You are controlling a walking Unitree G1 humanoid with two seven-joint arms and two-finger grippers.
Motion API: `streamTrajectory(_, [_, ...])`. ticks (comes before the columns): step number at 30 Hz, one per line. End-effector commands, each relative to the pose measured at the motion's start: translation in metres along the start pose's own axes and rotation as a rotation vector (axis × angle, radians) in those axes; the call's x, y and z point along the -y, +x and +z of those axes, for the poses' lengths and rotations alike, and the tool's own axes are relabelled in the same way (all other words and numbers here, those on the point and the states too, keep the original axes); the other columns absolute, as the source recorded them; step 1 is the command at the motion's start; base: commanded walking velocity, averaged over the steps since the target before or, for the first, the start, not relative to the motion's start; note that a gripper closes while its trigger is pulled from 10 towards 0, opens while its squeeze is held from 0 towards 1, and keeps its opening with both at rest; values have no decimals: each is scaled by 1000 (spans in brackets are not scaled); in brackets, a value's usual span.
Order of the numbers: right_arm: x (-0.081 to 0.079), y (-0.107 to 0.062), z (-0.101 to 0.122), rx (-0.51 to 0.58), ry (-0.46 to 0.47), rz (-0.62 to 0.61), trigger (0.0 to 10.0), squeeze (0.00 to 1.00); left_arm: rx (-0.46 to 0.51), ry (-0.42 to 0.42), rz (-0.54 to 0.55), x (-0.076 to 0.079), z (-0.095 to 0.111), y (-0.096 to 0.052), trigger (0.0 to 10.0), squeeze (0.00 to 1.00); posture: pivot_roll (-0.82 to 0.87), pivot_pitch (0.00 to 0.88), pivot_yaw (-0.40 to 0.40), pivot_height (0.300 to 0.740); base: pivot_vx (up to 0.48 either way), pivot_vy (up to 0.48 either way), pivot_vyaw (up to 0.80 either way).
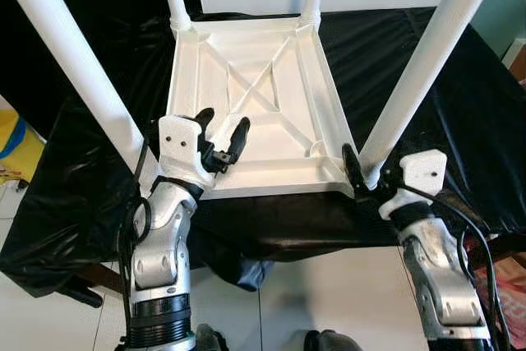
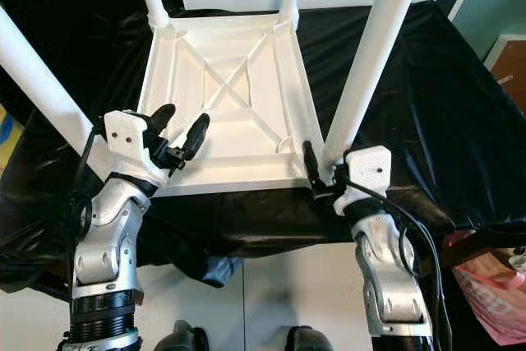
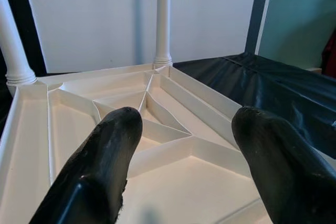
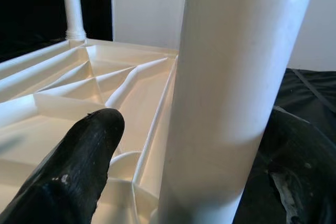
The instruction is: Building children table
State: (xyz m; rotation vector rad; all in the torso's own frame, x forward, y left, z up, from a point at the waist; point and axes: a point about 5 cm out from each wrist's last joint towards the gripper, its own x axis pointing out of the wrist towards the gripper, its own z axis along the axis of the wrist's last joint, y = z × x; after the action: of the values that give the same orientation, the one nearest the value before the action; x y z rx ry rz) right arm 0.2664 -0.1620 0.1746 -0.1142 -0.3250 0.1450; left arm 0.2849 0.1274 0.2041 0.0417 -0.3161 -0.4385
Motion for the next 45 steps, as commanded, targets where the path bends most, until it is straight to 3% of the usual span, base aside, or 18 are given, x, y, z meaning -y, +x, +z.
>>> streamTrajectory(1, [4,2,-4,-26,-4,-28,10000,0,-12,-17,-21,6,-3,-3,10000,0,2,90,-22,740,0,0,0])
streamTrajectory(9, [2,18,2,-7,-34,-35,10000,0,-24,17,-68,8,-4,-6,10000,0,3,70,-28,740,0,0,0])
streamTrajectory(18, [1,12,-4,-22,-20,-47,10000,0,-24,21,-41,2,-2,-9,10000,0,4,64,-29,740,0,0,0])
streamTrajectory(23, [2,5,-5,-13,-36,-81,10000,0,-32,-10,-18,7,-3,-11,10000,0,5,71,-26,740,0,0,0])
streamTrajectory(27, [2,-18,-10,-27,-42,-127,10000,0,-25,-102,63,11,-3,-18,10000,0,4,85,-21,740,0,0,0])
streamTrajectory(34, [0,-37,-19,-83,-37,-139,10000,0,-41,-137,127,11,-8,-25,10000,0,1,101,-19,740,0,0,0])
streamTrajectory(45, [-12,-44,-19,-92,-2,-88,10000,0,-91,-217,186,14,-16,-34,10000,0,2,127,-25,740,0,0,0])
